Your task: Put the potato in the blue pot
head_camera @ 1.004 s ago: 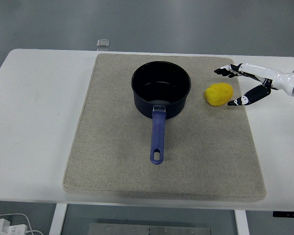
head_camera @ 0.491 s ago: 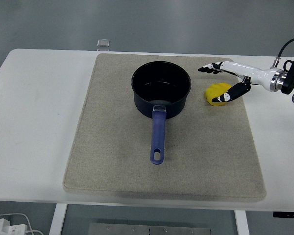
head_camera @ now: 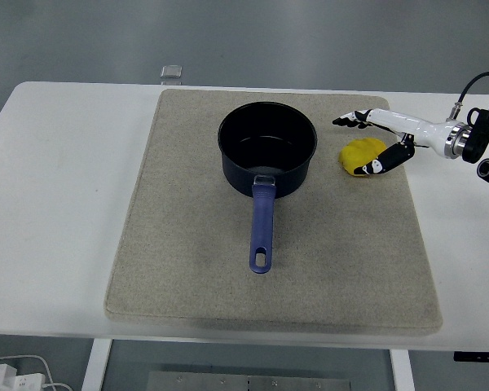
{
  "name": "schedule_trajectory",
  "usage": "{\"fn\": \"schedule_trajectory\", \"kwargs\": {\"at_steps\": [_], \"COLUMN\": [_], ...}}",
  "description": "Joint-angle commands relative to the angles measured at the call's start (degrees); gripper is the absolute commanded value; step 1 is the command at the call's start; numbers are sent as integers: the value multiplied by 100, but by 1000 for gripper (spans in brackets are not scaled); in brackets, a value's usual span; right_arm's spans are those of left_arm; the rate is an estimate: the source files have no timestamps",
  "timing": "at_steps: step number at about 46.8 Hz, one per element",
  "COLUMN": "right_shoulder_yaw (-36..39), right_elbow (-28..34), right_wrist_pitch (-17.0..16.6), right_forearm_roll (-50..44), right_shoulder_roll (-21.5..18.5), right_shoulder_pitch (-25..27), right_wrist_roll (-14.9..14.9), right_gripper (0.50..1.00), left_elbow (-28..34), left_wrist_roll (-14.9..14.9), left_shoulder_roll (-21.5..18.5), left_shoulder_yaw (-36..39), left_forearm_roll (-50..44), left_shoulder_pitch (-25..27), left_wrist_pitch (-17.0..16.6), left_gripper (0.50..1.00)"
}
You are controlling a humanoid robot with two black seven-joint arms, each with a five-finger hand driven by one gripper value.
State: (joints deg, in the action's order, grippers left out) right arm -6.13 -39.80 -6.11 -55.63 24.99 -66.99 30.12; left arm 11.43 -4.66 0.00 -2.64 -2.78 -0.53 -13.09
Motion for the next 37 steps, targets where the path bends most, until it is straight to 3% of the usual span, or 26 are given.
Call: {"fn": "schedule_trajectory", "kwargs": {"at_steps": [1, 24, 26, 29, 31, 35, 37], "right_shoulder_yaw": [-108, -258, -258, -258, -258, -258, -258], "right_elbow": [42, 332, 358, 402, 420, 429, 438], "right_wrist_pitch": [189, 409, 409, 409, 409, 400, 400], "right_forearm_roll": [0, 79, 79, 88, 88, 88, 88], "right_shoulder_roll": [-20, -240, -249, -249, -249, -249, -249], "right_shoulder_pitch": [55, 178, 169, 169, 178, 178, 178], "right_wrist_roll": [29, 125, 134, 152, 152, 152, 152], "right_gripper": [921, 905, 871, 768, 746, 621, 595], "left_elbow": [0, -9, -9, -9, -9, -9, -9], "left_wrist_roll": [0, 0, 0, 0, 0, 0, 0], "left_shoulder_roll": [0, 0, 0, 0, 0, 0, 0], "left_shoulder_yaw": [0, -9, -9, -9, -9, -9, -9], "left_forearm_roll": [-3, -3, -3, -3, -3, -3, -3], "left_shoulder_pitch": [0, 0, 0, 0, 0, 0, 0], "left_wrist_pitch": [0, 0, 0, 0, 0, 0, 0], "left_gripper": [994, 992, 992, 992, 992, 992, 992]}}
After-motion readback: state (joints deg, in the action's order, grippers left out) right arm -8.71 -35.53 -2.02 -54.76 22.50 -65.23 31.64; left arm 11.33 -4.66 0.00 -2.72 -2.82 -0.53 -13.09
